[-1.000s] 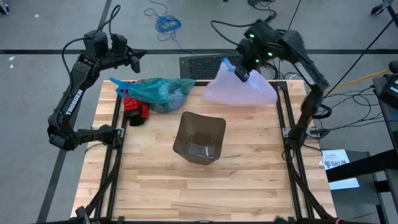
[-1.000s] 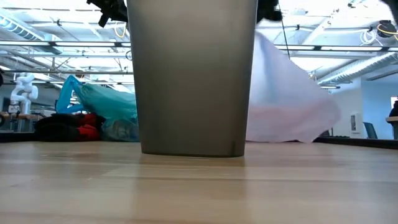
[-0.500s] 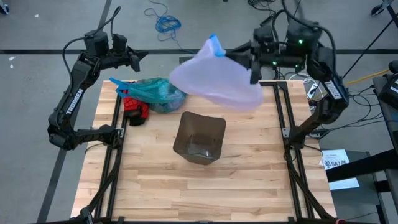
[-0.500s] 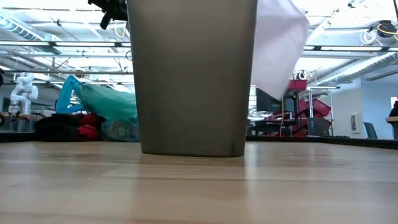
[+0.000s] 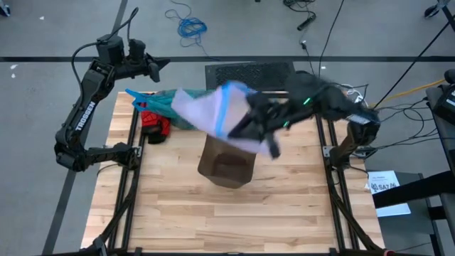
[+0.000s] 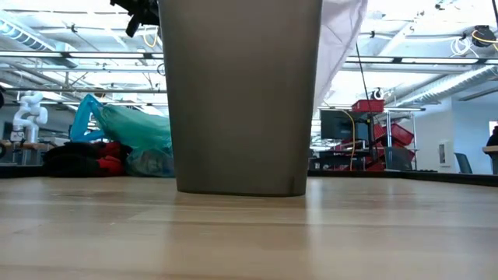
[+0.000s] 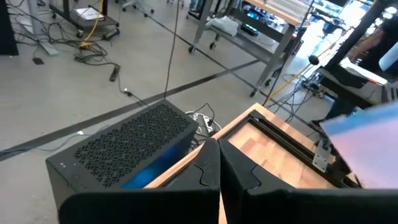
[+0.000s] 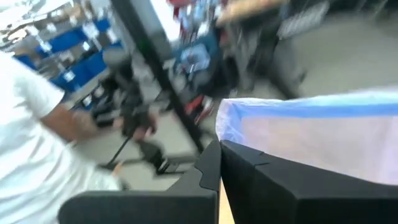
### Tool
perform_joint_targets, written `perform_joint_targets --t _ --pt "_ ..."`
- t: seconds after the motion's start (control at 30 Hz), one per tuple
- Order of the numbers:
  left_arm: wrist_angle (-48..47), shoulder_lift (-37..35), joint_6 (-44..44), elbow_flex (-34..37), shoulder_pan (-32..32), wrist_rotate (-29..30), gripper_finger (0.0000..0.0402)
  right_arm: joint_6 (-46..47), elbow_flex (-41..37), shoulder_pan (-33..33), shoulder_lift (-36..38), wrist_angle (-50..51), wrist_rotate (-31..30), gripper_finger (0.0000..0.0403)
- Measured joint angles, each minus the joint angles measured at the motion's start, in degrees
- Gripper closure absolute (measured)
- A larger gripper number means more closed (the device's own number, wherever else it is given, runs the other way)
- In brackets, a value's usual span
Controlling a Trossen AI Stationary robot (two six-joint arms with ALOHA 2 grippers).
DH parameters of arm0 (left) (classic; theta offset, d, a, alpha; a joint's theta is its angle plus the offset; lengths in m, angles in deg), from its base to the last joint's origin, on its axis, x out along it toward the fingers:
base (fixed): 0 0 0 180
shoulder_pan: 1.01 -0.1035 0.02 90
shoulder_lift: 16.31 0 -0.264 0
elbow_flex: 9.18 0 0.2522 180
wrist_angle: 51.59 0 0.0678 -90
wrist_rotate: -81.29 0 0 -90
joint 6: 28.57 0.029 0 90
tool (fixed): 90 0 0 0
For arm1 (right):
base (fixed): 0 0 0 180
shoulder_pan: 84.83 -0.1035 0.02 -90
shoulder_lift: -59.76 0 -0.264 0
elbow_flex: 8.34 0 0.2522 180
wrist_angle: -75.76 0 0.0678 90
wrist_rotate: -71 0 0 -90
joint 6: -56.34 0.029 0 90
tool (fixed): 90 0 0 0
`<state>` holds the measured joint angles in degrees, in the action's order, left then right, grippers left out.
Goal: Place trash/remove bag and relplace
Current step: Insert the new pink trash bag into the black trash bin
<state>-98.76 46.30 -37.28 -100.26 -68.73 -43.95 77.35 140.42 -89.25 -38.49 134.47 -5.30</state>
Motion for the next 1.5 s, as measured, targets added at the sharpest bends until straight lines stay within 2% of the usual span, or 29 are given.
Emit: perform_joint_targets --t 0.2,0.37,0.5,0.7,0.8,0.9,1.0,1.17,1.3,1.37,1.5 --pt "0.1 0.0 0.0 0.0 0.0 -0.3 0.0402 9.9 0.0 -5.9 -6.8 4.1 0.0 0.0403" --pt "0.9 0.0 0.0 0.0 0.0 -0.6 0.0402 14.2 -0.1 -8.2 -11.6 5.6 1.7 0.0403" --pt "1.7 0.0 -0.9 0.0 0.0 -3.4 0.0402 17.0 -0.1 -9.3 -13.8 5.5 1.7 0.0403" --pt "1.4 0.0 -4.0 0.0 0.0 -13.5 0.0401 20.9 -0.1 -10.3 -16.5 11.6 1.1 0.0403" --pt "1.4 0.0 -4.5 0.0 0.6 -22.6 0.0398 21.9 -0.1 -10.4 -17.5 14.0 0.9 0.0403" --pt "0.7 0.0 -5.6 0.0 3.5 -27.6 0.0375 21.8 -0.1 -10.3 -18.3 14.3 1.0 0.0403" --pt "0.8 -0.5 -8.2 0.0 7.0 -30.5 0.0336 21.6 -0.1 -10.3 -18.7 13.6 1.3 0.0403" --pt "1.7 -1.3 -9.5 0.0 15.9 -31.0 0.0261 21.5 -0.1 -10.3 -18.7 13.7 1.4 0.0403" --pt "3.6 -3.3 -12.2 0.0 22.4 -30.6 0.0221 20.2 0.0 -10.3 -18.6 13.9 1.6 0.0403" --pt "4.7 -3.9 -14.4 0.0 26.5 -28.7 0.0209 18.9 0.0 -10.3 -18.6 14.2 2.2 0.0403" --pt "5.4 -4.4 -14.9 0.0 33.7 -20.9 0.0203 16.6 0.0 -10.3 -18.5 14.5 3.2 0.0403"
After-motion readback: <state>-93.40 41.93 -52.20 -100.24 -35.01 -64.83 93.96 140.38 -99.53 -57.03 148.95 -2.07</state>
